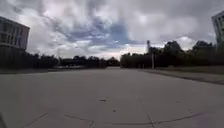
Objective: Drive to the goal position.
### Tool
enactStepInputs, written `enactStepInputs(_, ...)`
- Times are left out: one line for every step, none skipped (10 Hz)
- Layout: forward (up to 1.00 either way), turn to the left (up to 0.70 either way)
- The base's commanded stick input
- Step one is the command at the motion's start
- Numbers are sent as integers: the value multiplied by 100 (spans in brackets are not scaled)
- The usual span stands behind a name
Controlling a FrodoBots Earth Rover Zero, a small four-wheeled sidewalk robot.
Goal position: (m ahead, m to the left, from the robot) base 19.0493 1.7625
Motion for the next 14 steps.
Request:
enactStepInputs(100, 7)
enactStepInputs(100, -40)
enactStepInputs(100, -31)
enactStepInputs(100, -10)
enactStepInputs(100, 4)
enactStepInputs(100, 2)
enactStepInputs(100, 7)
enactStepInputs(100, 13)
enactStepInputs(100, 7)
enactStepInputs(100, 0)
enactStepInputs(100, 0)
enactStepInputs(100, 0)
enactStepInputs(100, 0)
enactStepInputs(100, 0)
